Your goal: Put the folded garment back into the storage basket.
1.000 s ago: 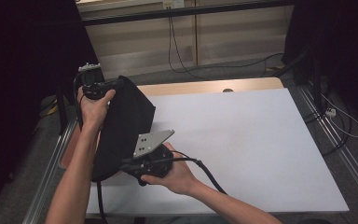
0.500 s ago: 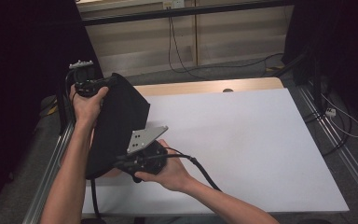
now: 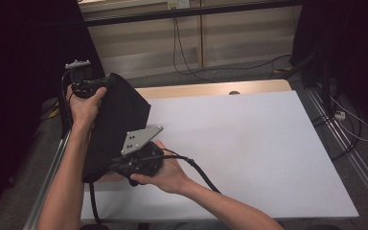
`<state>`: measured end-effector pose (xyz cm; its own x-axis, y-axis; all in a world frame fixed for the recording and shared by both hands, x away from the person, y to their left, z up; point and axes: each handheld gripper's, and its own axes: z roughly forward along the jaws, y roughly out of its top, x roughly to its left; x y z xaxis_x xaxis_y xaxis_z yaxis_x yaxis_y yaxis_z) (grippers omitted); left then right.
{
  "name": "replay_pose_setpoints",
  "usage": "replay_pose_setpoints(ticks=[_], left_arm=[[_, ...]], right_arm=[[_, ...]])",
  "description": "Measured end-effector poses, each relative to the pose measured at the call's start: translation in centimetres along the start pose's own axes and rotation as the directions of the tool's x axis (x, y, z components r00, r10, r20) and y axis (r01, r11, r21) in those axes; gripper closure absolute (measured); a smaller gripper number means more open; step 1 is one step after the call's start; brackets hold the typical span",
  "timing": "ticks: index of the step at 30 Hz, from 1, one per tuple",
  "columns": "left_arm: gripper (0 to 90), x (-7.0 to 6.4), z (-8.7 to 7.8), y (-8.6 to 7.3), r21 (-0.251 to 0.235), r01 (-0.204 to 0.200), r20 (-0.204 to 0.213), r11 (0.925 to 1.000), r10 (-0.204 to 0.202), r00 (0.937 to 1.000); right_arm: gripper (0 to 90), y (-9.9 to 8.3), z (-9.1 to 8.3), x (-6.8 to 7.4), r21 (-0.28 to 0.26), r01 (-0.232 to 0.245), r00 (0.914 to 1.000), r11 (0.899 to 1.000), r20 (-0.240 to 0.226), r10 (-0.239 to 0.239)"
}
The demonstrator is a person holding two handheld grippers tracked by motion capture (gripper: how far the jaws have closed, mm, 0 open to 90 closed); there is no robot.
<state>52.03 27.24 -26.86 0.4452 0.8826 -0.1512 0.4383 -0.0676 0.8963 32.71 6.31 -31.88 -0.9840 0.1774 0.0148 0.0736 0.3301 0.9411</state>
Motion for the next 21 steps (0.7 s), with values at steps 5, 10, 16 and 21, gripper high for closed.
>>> replay_pose_setpoints(ticks=[5,10,16,21], left_arm=[[83.3,0.5,-0.3,0.1,-0.003,0.002,-0.003,1.0000,-0.002,1.0000],[83.4,1.3,-0.6,0.4,-0.008,-0.001,0.001,1.0000,0.001,1.0000],[83.4,2.5,-0.9,0.7,-0.021,0.019,0.004,0.9996,-0.019,0.9998],[83.4,3.2,-1.0,0.6,-0.024,0.034,-0.015,0.9991,-0.034,0.9993]], right_arm=[[85.3,0.3,0.4,-0.1,-0.001,0.002,1.0000,1.000,-0.004,-0.002],[85.4,0.7,1.3,-0.2,0.009,0.008,0.9999,1.000,-0.007,-0.008],[85.3,1.3,2.0,-0.5,0.007,0.008,1.0000,1.000,-0.005,-0.008],[85.3,1.6,2.6,-0.8,0.007,0.004,0.9999,1.000,-0.009,-0.004]])
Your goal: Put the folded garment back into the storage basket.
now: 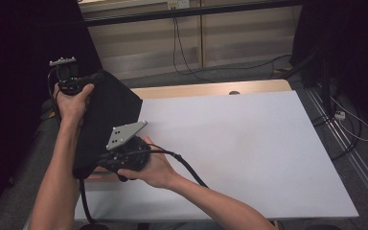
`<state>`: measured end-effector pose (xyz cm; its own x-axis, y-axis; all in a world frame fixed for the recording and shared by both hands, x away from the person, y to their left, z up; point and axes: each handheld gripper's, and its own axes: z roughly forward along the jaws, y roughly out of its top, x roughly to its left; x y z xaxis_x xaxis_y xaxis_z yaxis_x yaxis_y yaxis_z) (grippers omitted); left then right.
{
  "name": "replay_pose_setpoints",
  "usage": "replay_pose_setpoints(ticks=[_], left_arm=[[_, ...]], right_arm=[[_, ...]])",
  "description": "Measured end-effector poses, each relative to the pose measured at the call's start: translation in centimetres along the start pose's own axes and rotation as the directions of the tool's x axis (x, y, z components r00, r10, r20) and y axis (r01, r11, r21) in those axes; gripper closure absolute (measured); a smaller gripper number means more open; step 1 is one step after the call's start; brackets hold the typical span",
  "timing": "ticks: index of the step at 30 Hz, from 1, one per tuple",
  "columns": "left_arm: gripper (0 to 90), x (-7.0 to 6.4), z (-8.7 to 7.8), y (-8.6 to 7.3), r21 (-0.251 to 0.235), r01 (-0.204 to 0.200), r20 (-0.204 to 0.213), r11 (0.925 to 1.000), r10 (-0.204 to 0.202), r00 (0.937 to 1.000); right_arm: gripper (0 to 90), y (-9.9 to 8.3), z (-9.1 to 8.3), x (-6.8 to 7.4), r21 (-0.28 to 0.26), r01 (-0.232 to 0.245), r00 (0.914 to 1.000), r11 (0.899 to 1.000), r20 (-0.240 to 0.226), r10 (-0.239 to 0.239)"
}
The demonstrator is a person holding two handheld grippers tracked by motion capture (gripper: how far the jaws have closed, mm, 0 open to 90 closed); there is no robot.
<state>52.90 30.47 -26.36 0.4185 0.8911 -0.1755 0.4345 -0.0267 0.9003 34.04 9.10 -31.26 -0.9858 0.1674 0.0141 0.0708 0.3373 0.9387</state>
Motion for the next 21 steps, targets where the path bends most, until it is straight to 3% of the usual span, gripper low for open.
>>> replay_pose_setpoints(ticks=[8,12,21], left_arm=[[83.4,1.4,0.2,-0.7,0.024,0.001,-0.016,0.9997,-0.001,0.9999],[83.4,2.3,0.2,-1.2,0.021,0.023,0.025,0.9995,-0.024,0.9994],[83.4,3.7,0.3,-2.4,0.034,0.037,0.006,0.9987,-0.037,0.9993]], right_arm=[[85.3,-0.2,1.5,-0.3,0.012,-0.013,0.9999,1.000,-0.006,0.013],[85.3,-0.1,2.1,-0.5,0.019,-0.012,0.9999,1.000,-0.006,0.012],[85.3,-0.6,3.8,-0.6,0.041,-0.016,0.9998,0.999,-0.009,0.016]])
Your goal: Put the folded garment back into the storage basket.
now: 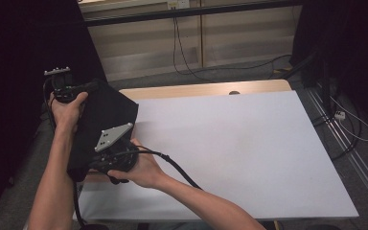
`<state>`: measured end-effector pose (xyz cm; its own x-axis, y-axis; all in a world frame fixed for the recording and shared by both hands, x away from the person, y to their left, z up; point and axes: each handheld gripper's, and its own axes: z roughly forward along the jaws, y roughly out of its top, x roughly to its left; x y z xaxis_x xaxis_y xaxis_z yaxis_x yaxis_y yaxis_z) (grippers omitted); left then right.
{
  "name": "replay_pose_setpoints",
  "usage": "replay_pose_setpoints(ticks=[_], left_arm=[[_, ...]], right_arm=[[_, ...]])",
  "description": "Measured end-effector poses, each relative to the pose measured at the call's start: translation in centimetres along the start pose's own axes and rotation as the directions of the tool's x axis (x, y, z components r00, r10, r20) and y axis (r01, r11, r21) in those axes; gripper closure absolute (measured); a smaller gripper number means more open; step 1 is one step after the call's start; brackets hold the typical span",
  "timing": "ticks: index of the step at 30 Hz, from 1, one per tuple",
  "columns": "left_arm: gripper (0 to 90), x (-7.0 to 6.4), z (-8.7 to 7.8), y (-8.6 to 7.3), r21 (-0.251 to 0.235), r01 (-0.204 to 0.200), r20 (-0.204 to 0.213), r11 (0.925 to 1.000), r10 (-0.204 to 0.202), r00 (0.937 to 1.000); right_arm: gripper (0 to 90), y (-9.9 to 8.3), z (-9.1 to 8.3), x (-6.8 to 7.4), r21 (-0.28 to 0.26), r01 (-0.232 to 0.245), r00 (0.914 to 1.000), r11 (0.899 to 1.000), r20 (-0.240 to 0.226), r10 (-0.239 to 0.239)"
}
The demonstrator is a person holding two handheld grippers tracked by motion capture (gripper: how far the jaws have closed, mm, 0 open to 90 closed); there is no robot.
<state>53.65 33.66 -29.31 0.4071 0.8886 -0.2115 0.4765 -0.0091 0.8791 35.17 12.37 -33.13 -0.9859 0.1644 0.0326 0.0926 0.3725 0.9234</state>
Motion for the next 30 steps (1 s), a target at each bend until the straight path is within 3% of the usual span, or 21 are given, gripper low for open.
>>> replay_pose_setpoints(ticks=[6,10,12,30], left_arm=[[83.4,0.5,0.2,-0.3,0.026,-0.017,-0.021,0.9995,0.017,0.9996],[83.3,0.3,0.4,-0.3,0.027,-0.029,-0.010,0.9992,0.029,0.9995],[83.4,0.5,0.6,-0.4,0.033,-0.032,-0.027,0.9989,0.033,0.9991],[83.3,2.7,1.8,-3.0,0.071,-0.010,-0.047,0.9974,0.014,0.9988]], right_arm=[[85.3,0.1,1.1,0.0,0.020,0.000,1.0000,1.000,-0.003,0.000],[85.3,0.0,1.6,-0.1,0.023,-0.004,1.0000,1.000,-0.005,0.004],[85.3,-0.1,1.8,-0.2,0.025,-0.006,1.0000,1.000,-0.005,0.006],[85.3,-1.0,3.3,-1.1,0.055,-0.025,0.9996,0.998,0.011,0.024]])
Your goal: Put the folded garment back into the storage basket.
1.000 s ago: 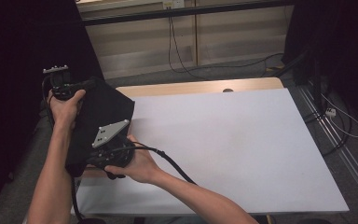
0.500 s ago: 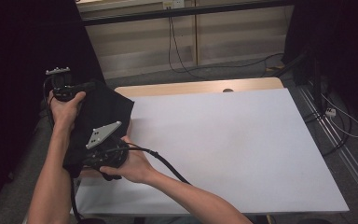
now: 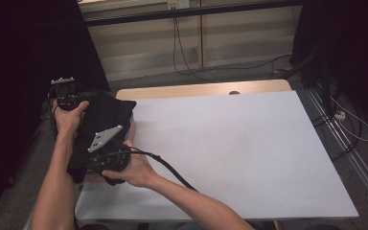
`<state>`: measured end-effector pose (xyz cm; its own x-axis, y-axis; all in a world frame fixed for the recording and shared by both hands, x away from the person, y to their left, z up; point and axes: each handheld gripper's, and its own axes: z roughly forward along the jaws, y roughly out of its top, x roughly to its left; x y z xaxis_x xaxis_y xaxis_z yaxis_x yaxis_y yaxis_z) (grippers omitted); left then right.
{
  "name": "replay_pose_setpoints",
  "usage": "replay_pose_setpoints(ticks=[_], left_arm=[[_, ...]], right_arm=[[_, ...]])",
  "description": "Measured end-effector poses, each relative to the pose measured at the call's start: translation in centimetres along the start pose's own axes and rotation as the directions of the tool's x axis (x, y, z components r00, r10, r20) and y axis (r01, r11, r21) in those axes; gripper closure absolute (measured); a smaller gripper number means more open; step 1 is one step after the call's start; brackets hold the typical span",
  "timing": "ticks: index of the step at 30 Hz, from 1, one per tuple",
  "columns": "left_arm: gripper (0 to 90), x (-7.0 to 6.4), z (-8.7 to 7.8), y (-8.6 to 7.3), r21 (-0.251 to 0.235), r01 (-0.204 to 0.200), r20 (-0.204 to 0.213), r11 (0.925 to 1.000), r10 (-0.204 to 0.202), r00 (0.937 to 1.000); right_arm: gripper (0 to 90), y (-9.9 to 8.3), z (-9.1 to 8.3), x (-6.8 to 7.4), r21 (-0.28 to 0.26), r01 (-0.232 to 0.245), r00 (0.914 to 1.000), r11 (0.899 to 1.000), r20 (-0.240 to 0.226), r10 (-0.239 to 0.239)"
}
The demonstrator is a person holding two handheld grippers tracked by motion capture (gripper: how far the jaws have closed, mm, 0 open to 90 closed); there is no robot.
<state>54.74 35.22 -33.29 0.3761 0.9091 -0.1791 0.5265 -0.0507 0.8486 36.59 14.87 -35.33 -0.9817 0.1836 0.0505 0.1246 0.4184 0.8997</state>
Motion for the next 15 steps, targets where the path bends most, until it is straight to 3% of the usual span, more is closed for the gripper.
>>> replay_pose_setpoints(ticks=[15], left_arm=[[83.3,1.1,0.7,-2.2,0.037,0.007,-0.005,0.9993,-0.007,1.0000]], right_arm=[[85.2,-0.8,1.1,-0.5,0.039,-0.009,0.9998,0.999,0.019,0.009]])
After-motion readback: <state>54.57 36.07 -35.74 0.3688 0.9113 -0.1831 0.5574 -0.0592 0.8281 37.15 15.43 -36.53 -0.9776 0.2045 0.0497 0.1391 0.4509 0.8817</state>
